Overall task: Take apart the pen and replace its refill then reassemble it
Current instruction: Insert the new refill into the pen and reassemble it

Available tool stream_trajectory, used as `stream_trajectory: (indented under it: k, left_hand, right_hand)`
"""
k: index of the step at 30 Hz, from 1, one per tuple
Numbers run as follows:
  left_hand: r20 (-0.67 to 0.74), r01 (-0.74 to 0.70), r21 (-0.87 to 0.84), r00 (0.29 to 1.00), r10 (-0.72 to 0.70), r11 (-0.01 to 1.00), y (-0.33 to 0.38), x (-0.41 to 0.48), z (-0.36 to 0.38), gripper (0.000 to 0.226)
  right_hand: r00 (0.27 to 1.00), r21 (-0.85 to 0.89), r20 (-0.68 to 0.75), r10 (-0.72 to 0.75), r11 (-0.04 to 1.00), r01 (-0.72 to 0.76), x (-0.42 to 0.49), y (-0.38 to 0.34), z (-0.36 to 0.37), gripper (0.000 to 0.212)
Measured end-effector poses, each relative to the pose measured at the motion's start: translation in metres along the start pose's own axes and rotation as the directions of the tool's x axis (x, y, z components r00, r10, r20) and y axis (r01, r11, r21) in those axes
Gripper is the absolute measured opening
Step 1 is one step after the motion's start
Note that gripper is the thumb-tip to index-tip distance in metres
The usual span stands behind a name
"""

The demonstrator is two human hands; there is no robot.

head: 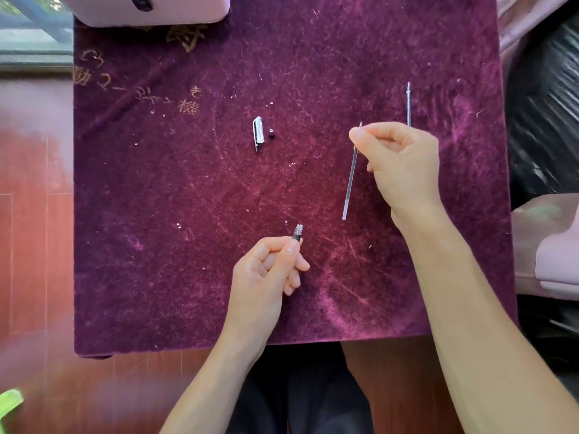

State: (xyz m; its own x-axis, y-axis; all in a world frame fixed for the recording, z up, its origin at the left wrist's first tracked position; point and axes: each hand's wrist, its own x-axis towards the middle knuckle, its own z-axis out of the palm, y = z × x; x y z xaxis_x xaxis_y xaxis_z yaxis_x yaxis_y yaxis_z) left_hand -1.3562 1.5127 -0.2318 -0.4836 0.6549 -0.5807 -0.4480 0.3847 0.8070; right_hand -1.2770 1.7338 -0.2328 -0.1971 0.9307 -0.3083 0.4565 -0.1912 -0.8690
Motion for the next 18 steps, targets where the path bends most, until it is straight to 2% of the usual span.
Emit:
stream_trajectory:
  k: [8, 18]
  left_hand:
    - [-0.003, 0.022, -0.03, 1.0, -0.022, 0.999, 0.007, 0.016, 0.01, 0.018]
    - [-0.01, 0.026, -0.048, 1.0, -0.027, 0.999, 0.018, 0.036, 0.015, 0.018]
  right_hand:
    - [0.994, -0.249, -0.057, -0.088, 0.966, 0.071, 0.041, -0.008, 0.012, 0.008]
    - [0.995, -0.338, -0.048, -0.089, 0.939, 0.067, 0.069, -0.021, 0.025, 0.01]
